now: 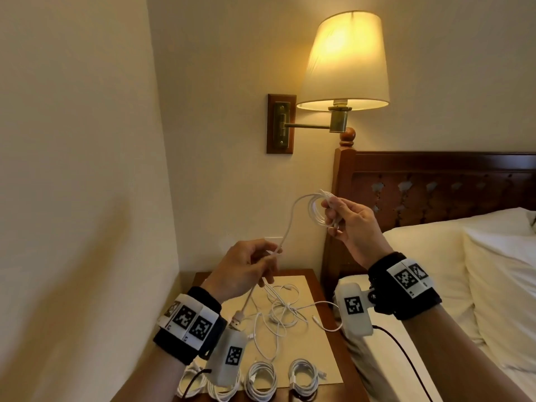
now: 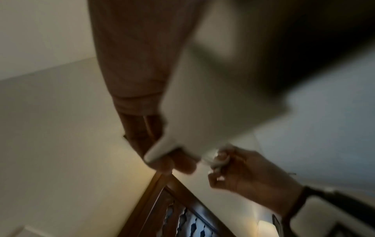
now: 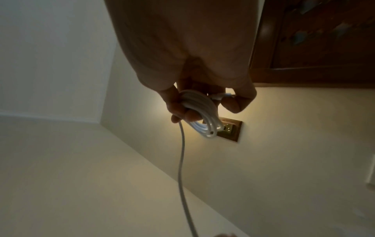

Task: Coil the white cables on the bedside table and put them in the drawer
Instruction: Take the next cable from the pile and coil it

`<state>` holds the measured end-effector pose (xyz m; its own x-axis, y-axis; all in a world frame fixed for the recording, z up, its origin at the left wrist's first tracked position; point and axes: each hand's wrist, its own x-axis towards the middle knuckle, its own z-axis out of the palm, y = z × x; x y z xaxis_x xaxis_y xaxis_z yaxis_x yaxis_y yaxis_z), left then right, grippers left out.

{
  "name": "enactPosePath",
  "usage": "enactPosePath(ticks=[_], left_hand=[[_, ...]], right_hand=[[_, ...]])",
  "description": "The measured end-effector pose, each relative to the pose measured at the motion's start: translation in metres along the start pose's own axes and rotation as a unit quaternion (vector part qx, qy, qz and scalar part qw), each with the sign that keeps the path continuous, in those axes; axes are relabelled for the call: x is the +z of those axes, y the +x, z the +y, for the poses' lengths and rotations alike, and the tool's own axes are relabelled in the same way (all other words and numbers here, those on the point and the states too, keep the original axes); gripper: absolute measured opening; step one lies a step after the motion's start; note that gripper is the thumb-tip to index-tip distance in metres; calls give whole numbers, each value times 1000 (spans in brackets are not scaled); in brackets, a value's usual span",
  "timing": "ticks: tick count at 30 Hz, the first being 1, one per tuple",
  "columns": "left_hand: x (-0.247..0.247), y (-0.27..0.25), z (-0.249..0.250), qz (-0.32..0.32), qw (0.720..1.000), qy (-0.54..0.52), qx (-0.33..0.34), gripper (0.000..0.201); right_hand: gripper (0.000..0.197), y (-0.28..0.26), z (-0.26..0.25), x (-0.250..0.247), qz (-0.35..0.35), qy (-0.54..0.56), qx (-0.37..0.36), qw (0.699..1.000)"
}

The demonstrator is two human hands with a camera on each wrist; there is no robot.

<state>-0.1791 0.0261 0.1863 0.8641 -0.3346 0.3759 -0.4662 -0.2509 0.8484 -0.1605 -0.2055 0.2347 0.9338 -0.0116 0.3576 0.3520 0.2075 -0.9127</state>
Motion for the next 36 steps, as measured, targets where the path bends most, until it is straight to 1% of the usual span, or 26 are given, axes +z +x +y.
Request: enactPosePath(ticks=[1,3,5,7,10,11,12,13,14,15,16,17,18,19,20,22,23,24,27,30,31,33,36], left_hand=[[3,1,-5,26,1000,-1,6,13],[7,6,-16,85,996,0,8,21],[7,10,-26,131,991,32,-1,25],[5,10,-35,173,983,55,-22,27],[-2,8,-51,237,970,38,-33,24],[-3,7,-55,255,965,55,-36,24],[-3,7,-56,254,961,98,-43,25],[1,6,-54,220,962,154,-56,29],[7,5,-50,148,961,222,-68,32],[13,2,-42,58,953,290,-68,36],[19,-1,-33,-21,937,345,-48,37],[22,-5,-23,-72,923,377,-13,38],[22,-6,-13,-90,916,390,34,38],[19,-7,-3,-75,914,388,88,37],[15,-8,6,-37,909,389,146,36],[7,-7,24,45,880,404,245,33],[3,-5,30,73,868,405,279,31],[1,-3,34,86,861,400,301,28],[0,2,33,97,866,372,320,21],[-2,4,27,134,872,354,311,27],[-5,6,25,135,882,335,304,30],[-11,10,20,117,902,284,304,31],[-24,14,11,96,907,264,315,26]], right_hand=[[27,-1,-2,3,-17,24,17,999],[26,-2,-7,7,-52,89,54,993],[27,-5,-10,7,-80,139,78,984],[27,-8,-13,5,-99,160,89,978],[25,-13,-13,5,-115,181,100,972],[24,-13,-11,5,-118,183,104,971],[23,-14,-9,6,-123,181,105,970],[22,-14,-7,7,-127,172,102,971],[22,-14,-5,9,-130,153,96,975],[23,-14,-3,12,-128,117,84,981],[25,-15,-2,15,-121,65,63,989],[27,-15,-1,18,-110,0,35,993],[28,-15,0,20,-102,-63,1,993],[27,-15,1,21,-100,-115,-30,988],[26,-15,3,22,-103,-151,-51,982],[26,-16,6,21,-118,-196,-65,971],[26,-17,6,20,-132,-214,-63,966],[26,-19,6,20,-150,-227,-62,960],[31,-25,5,24,-202,-244,-56,947],[42,-28,4,26,-227,-233,-50,944],[43,-28,4,25,-237,-226,-41,944],[37,-28,3,25,-242,-201,-13,949],[35,-27,-2,23,-221,-154,36,962]])
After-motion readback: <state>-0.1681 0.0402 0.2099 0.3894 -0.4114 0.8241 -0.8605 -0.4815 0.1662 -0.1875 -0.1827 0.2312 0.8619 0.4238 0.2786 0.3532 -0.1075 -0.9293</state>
